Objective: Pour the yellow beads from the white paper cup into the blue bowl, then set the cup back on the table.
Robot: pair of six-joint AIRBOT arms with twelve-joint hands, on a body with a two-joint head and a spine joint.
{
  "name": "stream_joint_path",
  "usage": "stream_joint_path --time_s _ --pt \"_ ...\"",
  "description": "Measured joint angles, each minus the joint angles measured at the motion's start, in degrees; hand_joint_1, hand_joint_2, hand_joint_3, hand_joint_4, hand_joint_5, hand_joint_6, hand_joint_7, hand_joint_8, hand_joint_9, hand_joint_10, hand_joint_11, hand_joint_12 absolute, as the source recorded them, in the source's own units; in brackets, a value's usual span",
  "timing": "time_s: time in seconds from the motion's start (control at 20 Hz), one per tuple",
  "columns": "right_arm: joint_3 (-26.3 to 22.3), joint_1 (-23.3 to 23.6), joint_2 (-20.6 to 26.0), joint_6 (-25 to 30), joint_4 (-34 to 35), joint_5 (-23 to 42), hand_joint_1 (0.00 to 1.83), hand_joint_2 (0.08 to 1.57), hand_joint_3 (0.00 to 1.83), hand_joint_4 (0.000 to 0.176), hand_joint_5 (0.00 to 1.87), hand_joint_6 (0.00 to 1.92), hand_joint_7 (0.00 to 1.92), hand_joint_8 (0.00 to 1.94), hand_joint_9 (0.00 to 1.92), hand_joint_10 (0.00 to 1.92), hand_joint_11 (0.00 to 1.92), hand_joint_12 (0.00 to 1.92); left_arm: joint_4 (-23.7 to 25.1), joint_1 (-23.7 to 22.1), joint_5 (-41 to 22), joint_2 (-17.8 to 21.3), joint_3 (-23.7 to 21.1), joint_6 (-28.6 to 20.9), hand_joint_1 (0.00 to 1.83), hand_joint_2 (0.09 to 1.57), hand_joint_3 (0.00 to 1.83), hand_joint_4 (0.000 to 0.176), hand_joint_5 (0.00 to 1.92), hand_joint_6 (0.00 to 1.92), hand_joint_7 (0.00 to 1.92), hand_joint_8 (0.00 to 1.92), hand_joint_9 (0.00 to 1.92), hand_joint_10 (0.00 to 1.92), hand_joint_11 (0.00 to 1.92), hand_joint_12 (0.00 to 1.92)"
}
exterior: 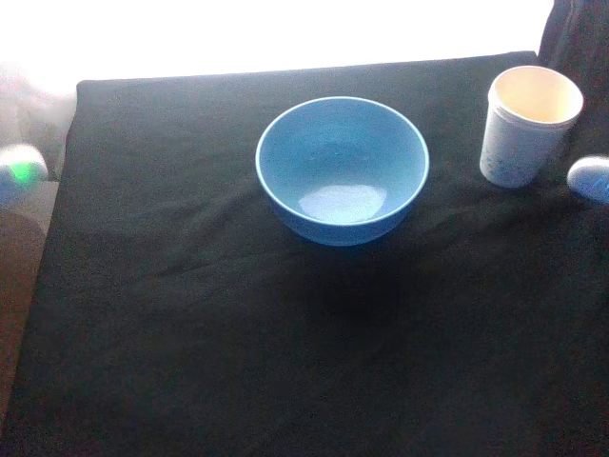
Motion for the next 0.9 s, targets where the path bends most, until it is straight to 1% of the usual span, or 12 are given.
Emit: stream_joint_path --time_s 0.05,0.15,0.3,0.35,0.4,0.5,0.55,0.6,0.65,0.7,0.8,0.9 --pt "0.2 0.0 0.0 0.0 -0.2 -0.5 0.75 0.54 0.02 0.176 0.0 0.0 0.0 0.0 0.0 0.0 0.0 0.0 0.1 0.0 -0.2 0.0 0.0 -0.1 0.27 0.87 0.01 0.102 0.01 0.0 0.11 0.01 0.04 0.01 0.0 0.0" --pt "0.8 0.0 -0.2 0.0 -0.4 -1.4 0.75 0.54 0.01 0.176 0.0 0.0 0.0 0.0 0.0 0.0 0.0 0.0 0.1 0.0 0.0 0.0 0.0 -0.1 0.27 0.87 0.01 0.107 0.0 0.0 0.11 0.0 0.03 0.01 0.0 0.0" --pt "2.3 0.0 -0.2 0.1 -1.6 -3.6 0.77 0.58 0.03 0.176 0.0 0.0 0.0 0.0 0.0 0.0 0.0 0.0 1.3 0.7 1.6 0.4 0.2 0.1 0.3 0.85 0.0 0.086 0.0 0.0 0.11 0.0 0.04 0.01 0.0 0.0" --pt "3.0 0.0 -0.2 0.2 -2.1 -5.1 0.74 0.57 0.02 0.176 0.0 0.0 0.0 0.0 0.0 0.0 0.0 0.0 1.9 0.7 3.0 0.9 0.3 0.1 0.28 0.87 0.0 0.076 0.0 0.0 0.12 0.0 0.04 0.01 0.0 0.0" --pt "3.6 0.1 -0.2 0.2 -3.0 -7.1 0.78 0.53 0.0 0.176 0.0 0.0 0.0 0.0 0.0 0.0 0.0 0.0 2.1 0.7 4.0 1.4 0.6 0.3 0.31 0.84 0.0 0.092 0.01 0.01 0.12 0.01 0.05 0.01 0.0 0.0" --pt "4.9 0.9 -0.3 0.2 -5.2 -11.1 0.79 0.52 0.0 0.176 0.0 0.0 0.0 0.0 0.0 0.0 0.0 0.0 2.3 0.7 5.4 2.2 0.7 0.6 0.35 0.82 0.0 0.088 0.04 0.01 0.14 0.01 0.06 0.01 0.0 0.0" --pt "5.5 1.9 -0.5 0.2 -6.8 -13.4 0.76 0.52 0.0 0.176 0.0 0.0 0.0 0.0 0.0 0.0 0.0 0.0 2.4 0.7 5.7 2.4 0.7 0.7 0.34 0.83 0.0 0.098 0.05 0.01 0.15 0.01 0.06 0.01 0.0 0.0" --pt "7.1 4.7 -1.3 0.2 -10.2 -16.9 0.78 0.51 0.0 0.176 0.0 0.0 0.0 0.0 0.0 0.0 0.0 0.0 3.5 1.1 6.9 2.5 0.7 0.8 0.31 0.82 0.0 0.12 0.06 0.01 0.17 0.01 0.09 0.02 0.03 0.02" --pt "7.2 5.0 -1.4 0.2 -10.7 -17.3 0.81 0.53 0.0 0.176 0.0 0.0 0.0 0.0 0.0 0.0 0.0 0.0 3.6 1.1 7.0 2.5 0.7 0.8 0.3 0.8 0.0 0.126 0.07 0.0 0.2 0.01 0.12 0.01 0.04 0.02" --pt "8.0 6.2 -1.9 0.2 -12.3 -18.7 0.76 0.48 0.0 0.176 0.0 0.0 0.0 0.0 0.0 0.0 0.0 0.0 3.8 1.3 7.8 2.5 0.7 0.8 0.31 0.79 0.0 0.133 0.08 0.01 0.2 0.01 0.13 0.01 0.05 0.02" --pt "8.7 7.0 -2.5 0.3 -13.6 -20.4 0.8 0.52 0.0 0.176 0.0 0.0 0.0 0.0 0.0 0.0 0.0 0.0 3.8 1.3 8.6 2.5 0.8 0.9 0.33 0.79 0.0 0.127 0.08 0.01 0.18 0.0 0.12 0.0 0.05 0.03" --pt "9.5 8.1 -3.0 0.3 -14.2 -23.1 0.84 0.55 0.01 0.176 0.0 0.0 0.0 0.0 0.0 0.0 0.0 0.0 3.8 1.3 9.0 2.5 1.1 0.9 0.36 0.78 0.0 0.133 0.09 0.01 0.16 0.0 0.12 0.0 0.05 0.03"
